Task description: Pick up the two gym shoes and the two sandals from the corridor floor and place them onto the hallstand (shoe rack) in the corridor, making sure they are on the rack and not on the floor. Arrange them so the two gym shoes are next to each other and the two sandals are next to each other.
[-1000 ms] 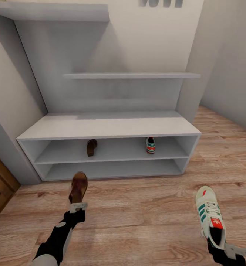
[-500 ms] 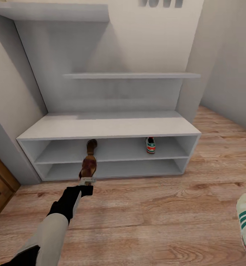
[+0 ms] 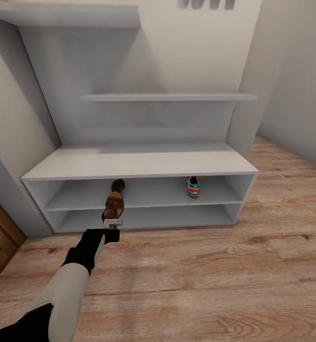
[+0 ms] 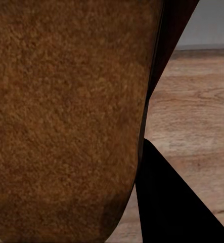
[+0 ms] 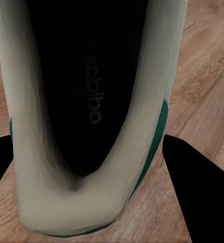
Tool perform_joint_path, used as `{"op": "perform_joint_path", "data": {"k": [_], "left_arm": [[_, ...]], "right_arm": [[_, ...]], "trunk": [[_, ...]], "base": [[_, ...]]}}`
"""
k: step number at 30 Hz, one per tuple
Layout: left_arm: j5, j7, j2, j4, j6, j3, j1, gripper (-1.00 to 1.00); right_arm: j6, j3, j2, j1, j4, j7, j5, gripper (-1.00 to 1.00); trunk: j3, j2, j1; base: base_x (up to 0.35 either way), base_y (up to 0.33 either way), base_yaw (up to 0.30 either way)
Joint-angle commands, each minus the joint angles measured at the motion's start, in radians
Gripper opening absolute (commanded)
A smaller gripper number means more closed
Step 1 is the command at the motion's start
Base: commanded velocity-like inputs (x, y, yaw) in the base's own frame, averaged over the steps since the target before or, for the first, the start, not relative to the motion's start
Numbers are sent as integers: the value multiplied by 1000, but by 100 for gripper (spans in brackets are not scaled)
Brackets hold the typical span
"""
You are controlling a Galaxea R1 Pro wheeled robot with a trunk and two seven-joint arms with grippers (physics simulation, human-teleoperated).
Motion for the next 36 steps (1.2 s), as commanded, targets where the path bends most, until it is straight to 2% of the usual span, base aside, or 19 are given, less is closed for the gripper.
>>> {"op": "perform_joint_path", "data": {"k": [1, 9, 16, 24, 28, 36], "left_arm": [[-14, -11, -2, -2, 3, 7, 0, -100], [-14, -11, -4, 0, 1, -27, 2, -100], [-15, -10, -3, 0, 0, -33, 2, -100], [-14, -14, 0, -2, 2, -36, 2, -100], [-15, -13, 1, -2, 4, -37, 1, -100], [-15, -13, 2, -3, 4, -38, 1, -100]], "right_arm": [[-3, -6, 1, -1, 0, 7, 8, -100], [-3, -5, 2, -1, -1, 7, 8, -100], [-3, -4, 3, -1, -1, 7, 8, -100], [-3, -5, 3, -1, -1, 7, 8, -100], [-3, -5, 3, -1, 0, 7, 8, -100], [-3, -5, 3, -1, 0, 7, 8, -100]], "trunk": [[-1, 0, 0], [-1, 0, 0], [-1, 0, 0], [-1, 0, 0], [-15, -28, 15], [-56, -30, 19]], "base": [[52, -7, 0], [199, -125, 0], [214, -144, 0], [30, -19, 0], [2, -1, 0], [0, 0, 0]]}}
